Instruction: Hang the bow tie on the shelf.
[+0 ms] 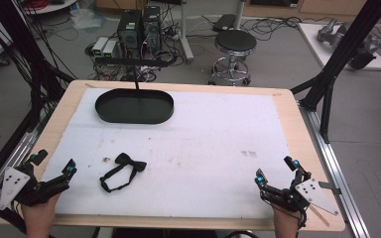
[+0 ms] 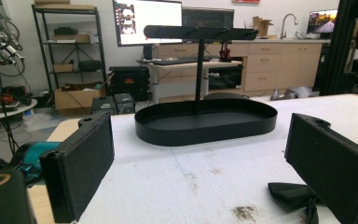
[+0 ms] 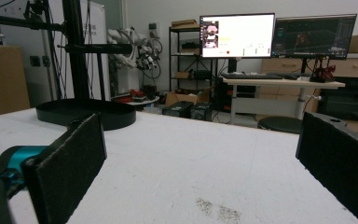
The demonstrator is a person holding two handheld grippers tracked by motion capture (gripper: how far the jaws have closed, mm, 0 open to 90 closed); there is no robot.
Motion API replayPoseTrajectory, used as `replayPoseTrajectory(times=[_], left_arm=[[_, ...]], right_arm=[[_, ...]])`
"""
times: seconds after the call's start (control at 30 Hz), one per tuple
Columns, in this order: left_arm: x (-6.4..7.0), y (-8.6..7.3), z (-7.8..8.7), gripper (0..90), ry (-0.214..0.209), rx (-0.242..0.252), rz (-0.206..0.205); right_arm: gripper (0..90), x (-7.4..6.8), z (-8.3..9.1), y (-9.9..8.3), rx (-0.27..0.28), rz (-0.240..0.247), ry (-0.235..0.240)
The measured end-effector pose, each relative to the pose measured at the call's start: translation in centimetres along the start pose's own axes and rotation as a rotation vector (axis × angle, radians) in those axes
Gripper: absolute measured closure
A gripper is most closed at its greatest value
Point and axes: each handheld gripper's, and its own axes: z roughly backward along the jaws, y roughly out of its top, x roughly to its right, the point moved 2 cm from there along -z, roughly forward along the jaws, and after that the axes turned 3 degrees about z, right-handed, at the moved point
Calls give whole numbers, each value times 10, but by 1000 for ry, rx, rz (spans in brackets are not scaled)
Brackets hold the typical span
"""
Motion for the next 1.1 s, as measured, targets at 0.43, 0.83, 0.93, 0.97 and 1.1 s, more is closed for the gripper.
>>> replayPoseTrajectory(times=[0.43,0.83,0.93,0.97,1.1], left_arm=[[12,13,-5,86,-82,-53,-7],[35,15,-30,150,-287,-276,-27],[42,13,-37,232,-321,-323,-54],[46,11,-42,254,-339,-351,-63],[51,6,-50,316,-345,-403,-86]], right_arm=[[6,1,2,1,7,-4,5],[6,-3,2,6,12,-5,29],[6,-4,1,6,13,-8,27],[6,-4,1,6,14,-9,29],[6,-3,2,5,13,-10,24]])
